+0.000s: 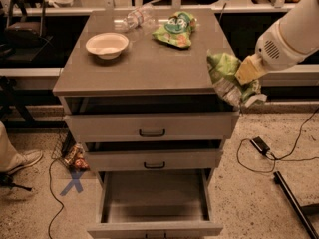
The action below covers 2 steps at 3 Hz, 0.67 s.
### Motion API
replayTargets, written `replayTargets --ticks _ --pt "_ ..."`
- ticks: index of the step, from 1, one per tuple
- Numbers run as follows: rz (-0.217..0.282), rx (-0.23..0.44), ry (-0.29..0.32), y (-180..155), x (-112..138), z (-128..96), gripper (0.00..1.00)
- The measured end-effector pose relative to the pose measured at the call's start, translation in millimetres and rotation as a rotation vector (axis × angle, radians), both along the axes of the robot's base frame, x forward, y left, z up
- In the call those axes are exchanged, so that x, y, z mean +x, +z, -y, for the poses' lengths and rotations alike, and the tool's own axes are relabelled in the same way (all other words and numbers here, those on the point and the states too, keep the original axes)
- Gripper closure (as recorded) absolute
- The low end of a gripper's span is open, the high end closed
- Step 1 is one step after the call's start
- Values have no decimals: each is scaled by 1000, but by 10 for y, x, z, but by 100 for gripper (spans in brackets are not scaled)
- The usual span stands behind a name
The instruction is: Place green jalapeno chip bag into bottom drawer
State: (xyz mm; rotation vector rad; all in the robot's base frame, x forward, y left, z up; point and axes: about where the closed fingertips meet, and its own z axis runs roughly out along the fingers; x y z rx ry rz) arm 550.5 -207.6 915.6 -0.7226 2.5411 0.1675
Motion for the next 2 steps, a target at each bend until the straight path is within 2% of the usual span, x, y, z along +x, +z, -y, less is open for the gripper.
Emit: replayTargets --ticks 1,2 --pt "-121 -8 56 -667 -500 115 100" --pt "-119 -7 59 -685 -503 108 100"
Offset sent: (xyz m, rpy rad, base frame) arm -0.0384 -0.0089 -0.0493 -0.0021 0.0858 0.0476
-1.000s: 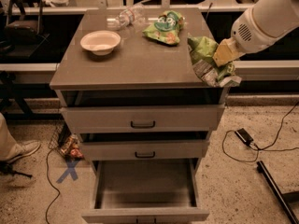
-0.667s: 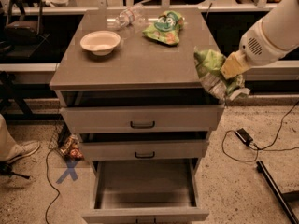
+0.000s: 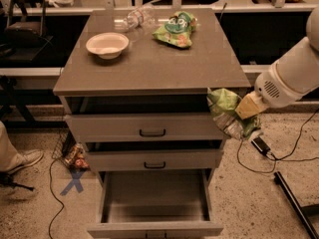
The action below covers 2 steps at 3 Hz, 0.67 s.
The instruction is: Place green jalapeno chip bag into bottom drawer
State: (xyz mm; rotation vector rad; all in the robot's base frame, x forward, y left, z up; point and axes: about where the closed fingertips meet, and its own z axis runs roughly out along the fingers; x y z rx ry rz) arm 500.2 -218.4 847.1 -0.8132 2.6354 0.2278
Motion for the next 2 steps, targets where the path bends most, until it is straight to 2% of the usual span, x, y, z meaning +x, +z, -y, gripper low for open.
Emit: replayTargets --ticks 1,2 --pt "28 27 67 -373 -66 -139 100" --pt "12 128 141 -1186 -183 -472 100"
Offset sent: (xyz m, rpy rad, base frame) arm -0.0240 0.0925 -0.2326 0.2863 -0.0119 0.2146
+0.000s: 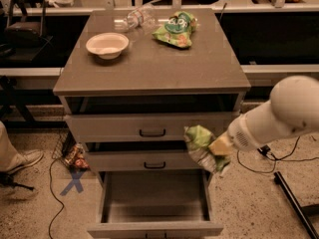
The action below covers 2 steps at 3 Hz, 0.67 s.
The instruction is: Place green jalapeno chip bag into bottom drawer
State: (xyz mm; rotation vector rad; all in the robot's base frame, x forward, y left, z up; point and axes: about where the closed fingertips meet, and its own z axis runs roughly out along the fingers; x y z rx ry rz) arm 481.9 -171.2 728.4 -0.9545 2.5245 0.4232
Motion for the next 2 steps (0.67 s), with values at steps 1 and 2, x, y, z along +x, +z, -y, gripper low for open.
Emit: replayTargets --ticks 1,2 --pt "-98 143 48 -1141 -38 -656 100" --pt "-96 143 49 -1131 -38 -657 100"
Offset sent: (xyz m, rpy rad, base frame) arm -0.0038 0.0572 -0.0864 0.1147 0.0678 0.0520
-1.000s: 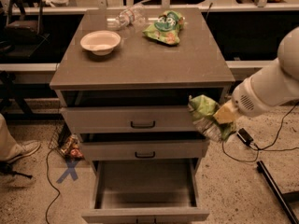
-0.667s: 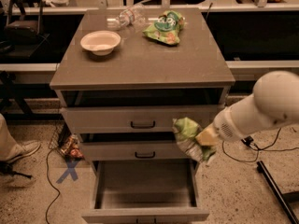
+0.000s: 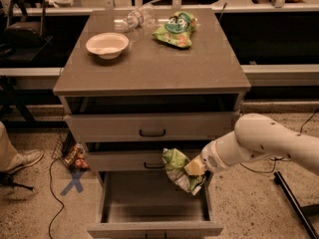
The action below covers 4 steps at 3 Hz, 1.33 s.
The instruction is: Place green jalapeno chip bag into bottom drawer
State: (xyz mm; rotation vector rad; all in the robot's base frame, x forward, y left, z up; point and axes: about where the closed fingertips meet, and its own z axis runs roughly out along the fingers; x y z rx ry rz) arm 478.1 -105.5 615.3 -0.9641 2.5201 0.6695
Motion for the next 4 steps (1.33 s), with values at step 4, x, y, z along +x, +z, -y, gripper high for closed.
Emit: replayTargets --ticks 4 --pt "132 387 45 -2185 412 -436 100"
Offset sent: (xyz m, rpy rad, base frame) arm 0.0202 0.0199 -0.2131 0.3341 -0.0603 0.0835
